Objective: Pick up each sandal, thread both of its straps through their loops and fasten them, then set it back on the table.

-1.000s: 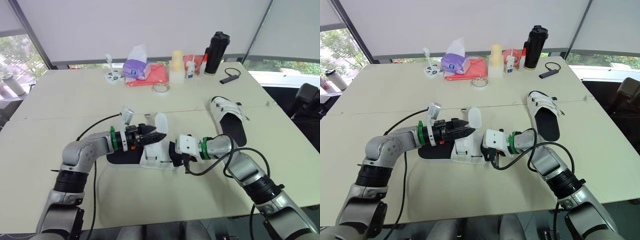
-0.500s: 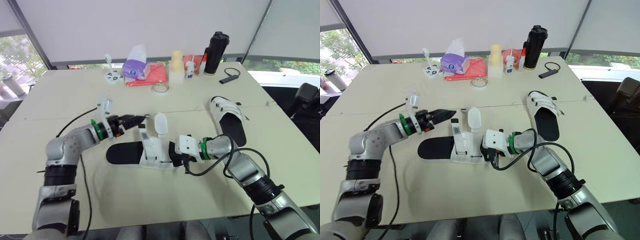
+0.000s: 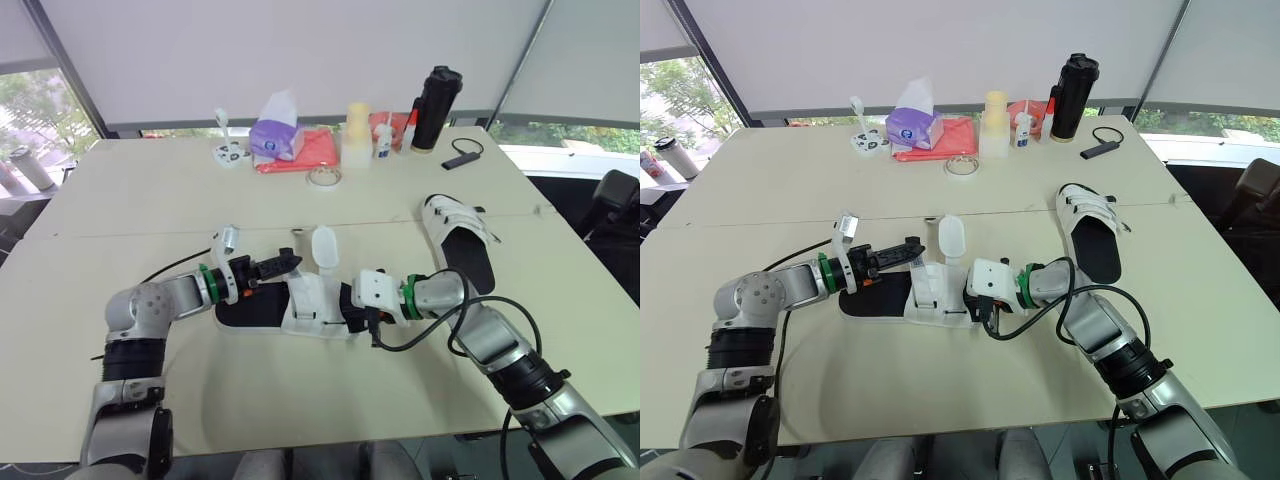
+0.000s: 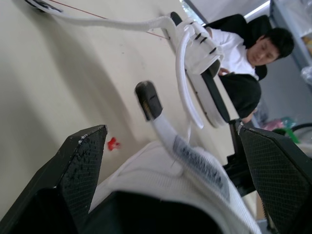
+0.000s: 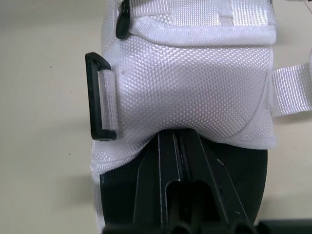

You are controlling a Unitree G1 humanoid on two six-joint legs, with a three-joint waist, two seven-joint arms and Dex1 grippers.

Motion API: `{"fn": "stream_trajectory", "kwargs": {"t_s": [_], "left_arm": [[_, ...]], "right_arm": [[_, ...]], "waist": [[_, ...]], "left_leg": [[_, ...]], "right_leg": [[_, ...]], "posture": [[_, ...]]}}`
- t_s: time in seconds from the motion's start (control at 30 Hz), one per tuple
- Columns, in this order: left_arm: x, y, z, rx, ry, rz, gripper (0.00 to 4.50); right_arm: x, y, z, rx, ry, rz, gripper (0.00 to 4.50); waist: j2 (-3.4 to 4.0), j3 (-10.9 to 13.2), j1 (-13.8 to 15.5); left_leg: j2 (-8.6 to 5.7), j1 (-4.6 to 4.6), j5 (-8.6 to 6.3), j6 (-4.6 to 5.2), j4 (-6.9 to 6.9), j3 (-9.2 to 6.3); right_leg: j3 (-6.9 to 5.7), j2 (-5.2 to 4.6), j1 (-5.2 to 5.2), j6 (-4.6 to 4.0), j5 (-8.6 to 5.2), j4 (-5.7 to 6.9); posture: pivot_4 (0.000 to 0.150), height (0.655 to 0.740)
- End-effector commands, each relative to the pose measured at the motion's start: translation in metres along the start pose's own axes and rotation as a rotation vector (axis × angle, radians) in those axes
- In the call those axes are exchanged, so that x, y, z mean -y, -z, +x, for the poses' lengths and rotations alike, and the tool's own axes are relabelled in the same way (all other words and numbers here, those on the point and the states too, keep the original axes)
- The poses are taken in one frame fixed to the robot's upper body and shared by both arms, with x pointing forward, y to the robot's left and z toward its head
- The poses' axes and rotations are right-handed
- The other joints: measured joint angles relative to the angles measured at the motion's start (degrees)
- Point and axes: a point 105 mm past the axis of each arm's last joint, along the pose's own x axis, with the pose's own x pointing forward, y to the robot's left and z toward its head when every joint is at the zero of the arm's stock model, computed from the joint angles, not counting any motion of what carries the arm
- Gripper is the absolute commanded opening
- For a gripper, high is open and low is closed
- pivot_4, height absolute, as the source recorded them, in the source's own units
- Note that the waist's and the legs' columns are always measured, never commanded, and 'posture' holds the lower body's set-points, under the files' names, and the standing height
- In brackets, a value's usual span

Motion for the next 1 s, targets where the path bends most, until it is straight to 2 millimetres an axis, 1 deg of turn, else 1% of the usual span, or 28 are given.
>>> {"fn": "stream_trajectory", "kwargs": {"t_s": [0.03,0.07,0.13,0.17,0.2,0.33,0.4,0.43,0.5,0.6,0.7,0.77,0.87,1.0], "left_arm": [[0.005,-0.013,0.003,0.045,0.016,0.009,4.47],[0.006,-0.014,0.004,0.045,0.021,0.009,4.47],[0.008,-0.016,0.006,0.052,0.031,0.006,3.95],[0.008,-0.017,0.007,0.056,0.033,0.005,3.60],[0.009,-0.018,0.007,0.059,0.035,0.006,3.19],[0.011,-0.021,0.007,0.059,0.048,0.024,1.13],[0.014,-0.024,0.003,0.061,0.061,0.041,0.29],[0.015,-0.025,0.002,0.063,0.066,0.051,0.06],[0.029,-0.029,-0.003,0.063,0.138,0.083,0.06],[0.057,-0.033,-0.011,0.062,0.296,0.123,0.06],[0.084,-0.038,-0.019,0.064,0.441,0.123,0.06],[0.097,-0.040,-0.023,0.064,0.514,0.131,0.06],[0.104,-0.038,-0.022,0.048,0.550,0.146,0.06],[0.098,-0.033,-0.014,0.030,0.529,0.155,0.06]], "right_arm": [[-0.011,0.027,0.003,-0.102,-0.028,0.058,0.00],[-0.012,0.028,0.003,-0.103,-0.028,0.058,0.00],[-0.012,0.028,0.002,-0.105,-0.027,0.057,0.00],[-0.012,0.028,0.002,-0.106,-0.027,0.057,0.00],[-0.012,0.028,0.003,-0.106,-0.027,0.057,0.00],[-0.012,0.028,0.003,-0.106,-0.027,0.056,0.00],[-0.011,0.028,0.003,-0.105,-0.027,0.055,0.00],[-0.011,0.028,0.003,-0.105,-0.027,0.054,0.00],[-0.011,0.028,0.004,-0.104,-0.029,0.054,0.00],[-0.012,0.028,0.005,-0.104,-0.032,0.052,0.00],[-0.012,0.028,0.005,-0.104,-0.033,0.051,0.00],[-0.012,0.028,0.005,-0.105,-0.033,0.049,0.00],[-0.011,0.028,0.004,-0.105,-0.033,0.049,0.00],[-0.012,0.028,0.004,-0.106,-0.033,0.049,0.00]], "waist": [[0.00,0.00,-0.01],[0.00,0.00,-0.01],[0.00,0.00,0.00],[0.00,0.00,0.02],[0.00,0.00,0.02],[0.00,0.00,-0.02],[0.00,0.00,-0.02],[0.00,0.00,-0.03],[0.00,0.00,-0.06],[0.00,0.00,-0.08],[0.00,0.00,-0.11],[0.00,0.00,-0.10],[-0.01,0.01,-0.10],[-0.01,0.01,-0.08]], "left_leg": [[0.00,0.00,0.00,0.00,0.00,0.00],[0.00,0.00,0.00,0.00,0.00,0.00],[0.00,0.00,0.00,0.00,0.00,0.00],[0.00,0.00,0.00,0.00,0.00,0.00],[0.00,0.00,0.00,0.00,0.01,0.00],[-0.01,0.00,0.00,0.00,0.03,0.01],[-0.01,0.00,0.00,0.00,0.03,0.00],[-0.01,0.00,0.00,0.00,0.03,0.00],[-0.01,0.00,0.00,0.00,0.03,0.00],[0.00,-0.03,0.00,-0.01,0.03,0.01],[0.00,-0.02,-0.01,-0.01,0.03,0.01],[0.01,-0.02,-0.01,-0.01,0.03,0.00],[0.01,-0.03,0.00,0.00,0.04,0.00],[0.01,-0.03,0.00,0.00,0.04,0.00]], "right_leg": [[0.00,0.00,0.00,0.00,0.00,0.01],[0.00,0.00,0.00,0.02,0.01,0.01],[0.00,0.00,-0.01,0.05,0.02,0.01],[0.00,0.00,-0.01,0.07,0.04,0.01],[0.00,0.00,0.00,0.07,0.04,0.01],[0.00,0.00,0.01,0.05,0.03,0.01],[0.00,0.00,0.01,0.05,0.03,0.01],[0.00,0.00,0.01,0.05,0.03,0.01],[0.00,0.00,0.00,0.04,0.03,0.01],[0.00,0.00,-0.02,-0.04,-0.02,0.01],[0.00,-0.01,-0.01,-0.06,-0.03,0.01],[0.00,-0.01,-0.01,-0.06,-0.03,0.01],[0.00,-0.01,-0.02,-0.06,-0.03,0.01],[0.00,-0.01,-0.02,-0.06,-0.03,0.01]], "posture": [[0.150,0.7296],[0.150,0.7296],[0.150,0.7296],[0.150,0.7296],[0.150,0.7296],[0.150,0.7296],[0.150,0.7296],[0.150,0.7296],[0.150,0.7296],[0.150,0.7296],[0.150,0.7296],[0.150,0.7296],[0.150,0.7296],[0.150,0.7296]]}}
